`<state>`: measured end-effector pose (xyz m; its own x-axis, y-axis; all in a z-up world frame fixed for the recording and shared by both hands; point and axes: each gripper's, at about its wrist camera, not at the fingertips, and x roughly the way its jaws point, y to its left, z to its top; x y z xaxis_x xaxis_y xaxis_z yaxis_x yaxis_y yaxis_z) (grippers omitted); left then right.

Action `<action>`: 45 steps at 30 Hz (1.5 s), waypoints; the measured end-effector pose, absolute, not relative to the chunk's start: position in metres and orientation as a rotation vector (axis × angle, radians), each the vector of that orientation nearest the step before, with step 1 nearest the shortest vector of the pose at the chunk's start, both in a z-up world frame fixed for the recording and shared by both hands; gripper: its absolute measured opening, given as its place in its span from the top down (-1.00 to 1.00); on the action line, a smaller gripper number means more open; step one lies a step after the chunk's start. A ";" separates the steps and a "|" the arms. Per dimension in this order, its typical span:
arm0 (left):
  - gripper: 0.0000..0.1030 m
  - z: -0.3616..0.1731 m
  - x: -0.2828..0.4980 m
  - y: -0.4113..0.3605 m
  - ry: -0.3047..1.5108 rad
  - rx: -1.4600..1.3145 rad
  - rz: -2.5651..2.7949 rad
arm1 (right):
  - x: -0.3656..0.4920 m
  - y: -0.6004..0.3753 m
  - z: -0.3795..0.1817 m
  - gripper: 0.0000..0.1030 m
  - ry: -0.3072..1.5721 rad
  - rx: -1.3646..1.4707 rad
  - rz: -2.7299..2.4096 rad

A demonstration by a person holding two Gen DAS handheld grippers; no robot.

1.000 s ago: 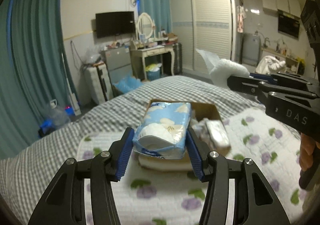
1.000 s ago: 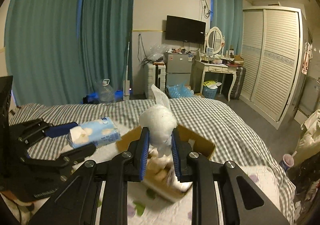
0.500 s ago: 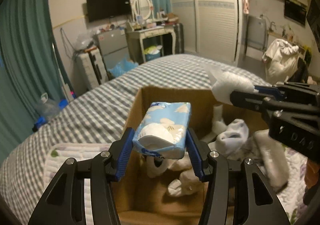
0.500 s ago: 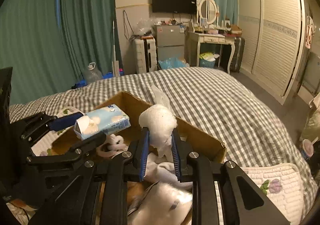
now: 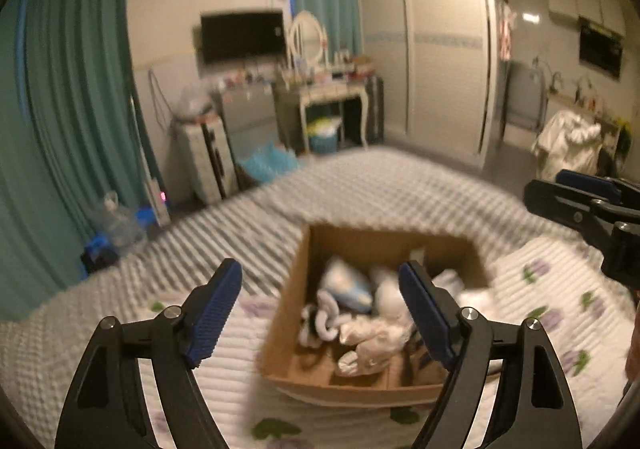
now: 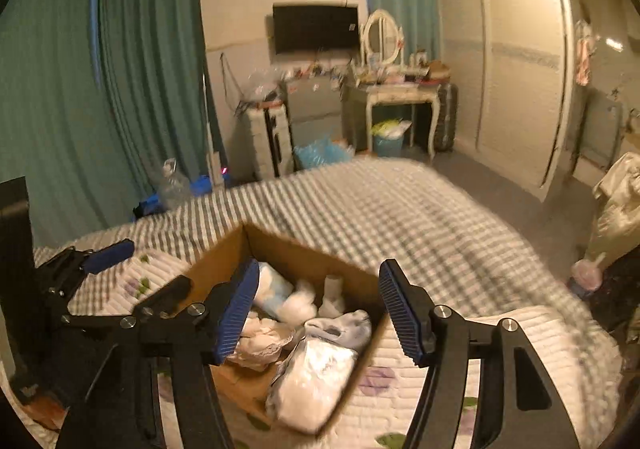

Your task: Organize soft objects

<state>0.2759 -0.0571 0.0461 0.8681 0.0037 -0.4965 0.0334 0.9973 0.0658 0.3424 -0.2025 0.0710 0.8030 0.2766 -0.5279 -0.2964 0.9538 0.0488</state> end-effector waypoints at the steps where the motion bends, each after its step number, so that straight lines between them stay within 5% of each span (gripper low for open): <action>1: -0.59 0.065 0.261 -0.056 0.482 0.075 -0.013 | 0.327 -0.206 0.089 -0.21 0.533 -0.038 0.296; 8: -0.82 0.170 0.149 -0.045 0.229 0.082 -0.021 | 0.218 -0.214 0.196 -0.34 0.409 -0.078 0.248; 11: -0.83 0.193 0.111 -0.041 0.166 0.081 -0.046 | 0.168 -0.215 0.223 -0.62 0.359 -0.072 0.234; 13: -0.84 0.200 0.092 -0.037 0.137 0.075 -0.056 | 0.139 -0.215 0.232 -0.97 0.339 -0.055 0.256; 16: -0.94 0.197 0.066 -0.030 0.118 0.063 -0.085 | 0.101 -0.214 0.234 -1.00 0.287 -0.034 0.251; 35: -0.94 0.042 0.114 -0.005 0.345 0.081 0.004 | 0.130 -0.184 0.063 -1.00 0.405 0.049 0.122; 45: -0.94 0.024 0.110 0.007 0.379 0.038 -0.006 | 0.148 -0.175 0.036 -1.00 0.440 0.021 0.084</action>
<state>0.1102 0.0068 0.0241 0.9289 0.0015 -0.3704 0.0126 0.9993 0.0356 0.1477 -0.1746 0.0360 0.9015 0.0855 -0.4242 -0.0763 0.9963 0.0387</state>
